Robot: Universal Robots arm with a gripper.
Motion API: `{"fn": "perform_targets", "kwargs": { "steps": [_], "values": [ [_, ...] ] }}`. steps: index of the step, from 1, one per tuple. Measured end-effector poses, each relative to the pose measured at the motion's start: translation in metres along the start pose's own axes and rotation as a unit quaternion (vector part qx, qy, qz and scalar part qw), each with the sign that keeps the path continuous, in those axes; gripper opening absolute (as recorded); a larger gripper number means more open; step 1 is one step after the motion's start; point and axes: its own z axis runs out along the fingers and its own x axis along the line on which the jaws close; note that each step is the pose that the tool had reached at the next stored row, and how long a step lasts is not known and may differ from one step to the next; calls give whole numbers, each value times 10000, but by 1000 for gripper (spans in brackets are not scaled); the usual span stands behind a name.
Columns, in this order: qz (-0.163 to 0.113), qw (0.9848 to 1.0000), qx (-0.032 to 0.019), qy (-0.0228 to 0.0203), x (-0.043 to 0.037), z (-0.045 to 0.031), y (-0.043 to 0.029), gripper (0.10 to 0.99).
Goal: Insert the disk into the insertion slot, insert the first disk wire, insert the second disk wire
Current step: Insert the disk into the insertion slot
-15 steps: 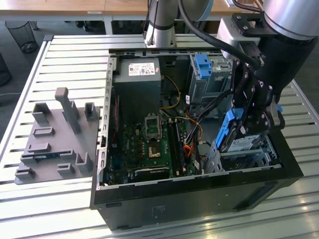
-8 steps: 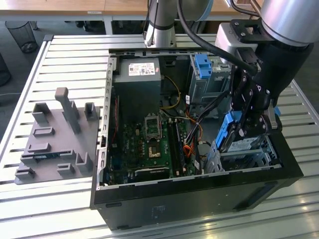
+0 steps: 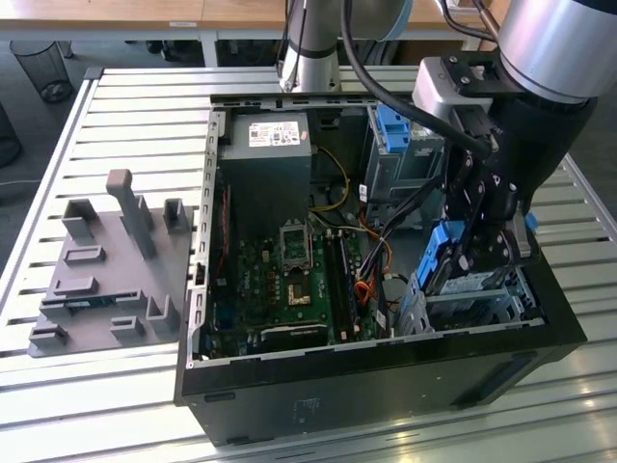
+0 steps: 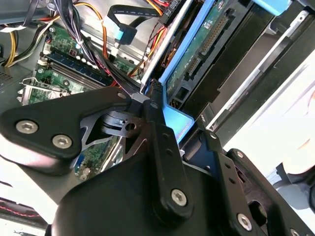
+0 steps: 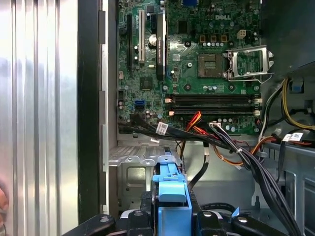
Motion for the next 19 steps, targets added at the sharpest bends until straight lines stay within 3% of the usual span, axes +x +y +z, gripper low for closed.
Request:
{"fn": "perform_targets", "kwargs": {
  "steps": [19],
  "values": [
    [0, 10000, -1, 0, 0, 188, 0, 369]
  ]
}}
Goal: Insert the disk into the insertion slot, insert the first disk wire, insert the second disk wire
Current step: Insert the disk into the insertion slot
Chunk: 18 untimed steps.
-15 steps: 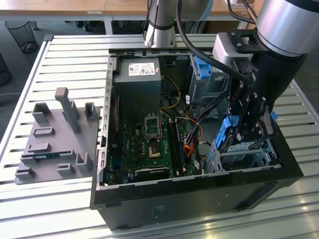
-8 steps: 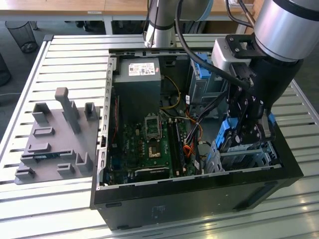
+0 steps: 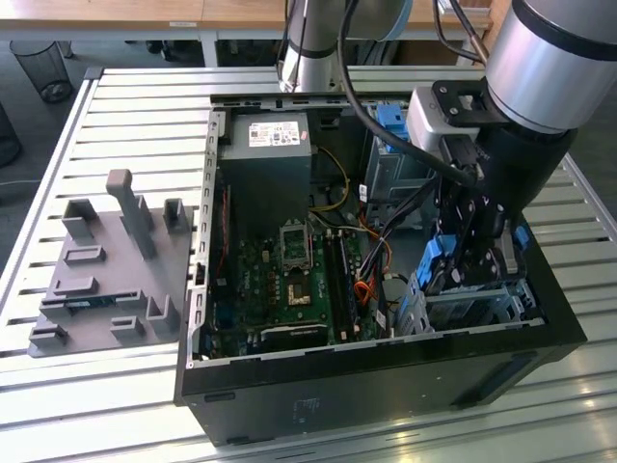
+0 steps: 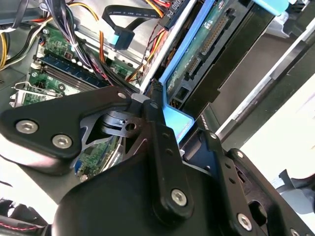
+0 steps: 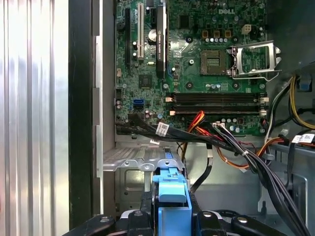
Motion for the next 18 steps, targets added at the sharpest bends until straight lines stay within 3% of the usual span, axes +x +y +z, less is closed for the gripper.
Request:
{"fn": "perform_targets", "kwargs": {
  "steps": [12, 14, 15, 18],
  "values": [
    [0, 10000, -1, 2, 0, 71, 0, 369],
    [0, 10000, 0, 1, 0, 75, 0, 380],
    [0, 10000, 0, 1, 0, 76, 0, 443],
    [0, 10000, 0, 1, 0, 77, 0, 443]
  ]
}}
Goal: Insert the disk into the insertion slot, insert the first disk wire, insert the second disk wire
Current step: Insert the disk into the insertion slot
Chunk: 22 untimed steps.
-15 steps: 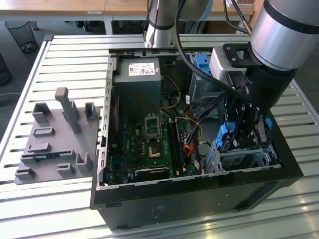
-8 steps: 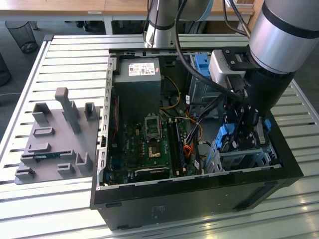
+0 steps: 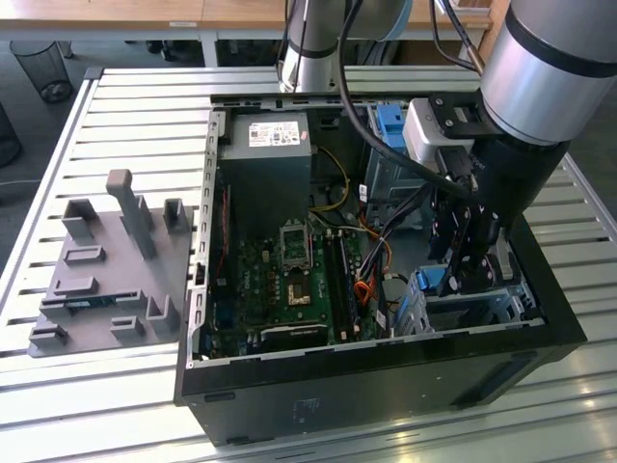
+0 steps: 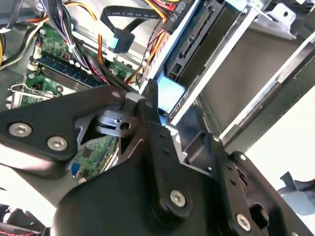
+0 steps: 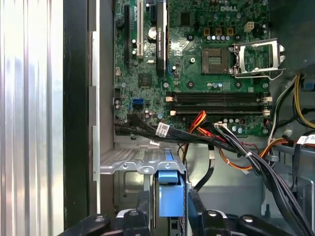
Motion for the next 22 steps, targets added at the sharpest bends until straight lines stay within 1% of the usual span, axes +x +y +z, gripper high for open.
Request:
{"fn": "perform_targets", "kwargs": {
  "steps": [3, 4, 5, 6, 8, 9, 11, 12, 13, 22],
  "values": [
    [-1, 10000, 0, -1, 0, 0, 0, 443],
    [-1, 10000, 0, -1, 0, 0, 0, 427],
    [-2, 10000, 0, -2, 0, -1, 0, 365],
    [-2, 10000, 0, -1, 0, -3, 0, 365],
    [-1, 10000, 0, 1, 0, -11, 0, 247],
    [-1, 10000, 0, 0, 0, -14, 0, 247],
    [-2, 10000, 0, -2, 0, -16, 0, 129],
    [-2, 10000, 0, -2, 0, -16, 0, 129],
    [-1, 10000, 0, -1, 0, -17, 0, 106],
    [-1, 10000, 0, -1, 0, -25, 0, 106]
  ]
}}
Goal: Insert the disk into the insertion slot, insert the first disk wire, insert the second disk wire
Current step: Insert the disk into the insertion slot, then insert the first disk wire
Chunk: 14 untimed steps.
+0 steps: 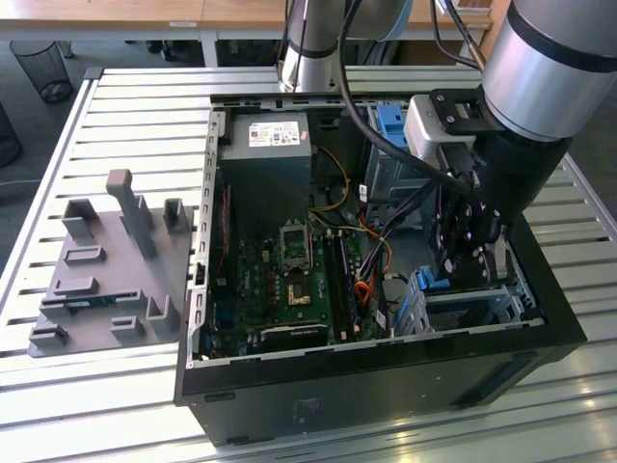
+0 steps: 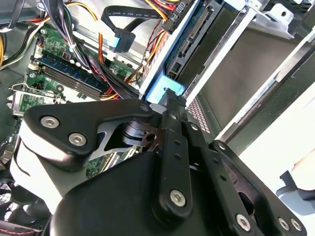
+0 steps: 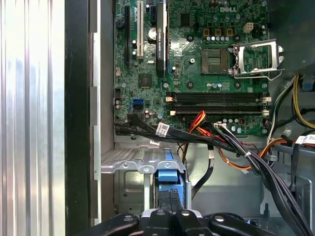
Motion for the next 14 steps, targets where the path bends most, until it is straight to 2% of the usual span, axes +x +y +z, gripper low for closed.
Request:
{"fn": "perform_targets", "kwargs": {
  "steps": [7, 14],
  "values": [
    [0, 10000, 0, 1, 0, -14, 0, 106],
    [0, 10000, 0, -9, -1, -61, 0, 106]
  ]
}}
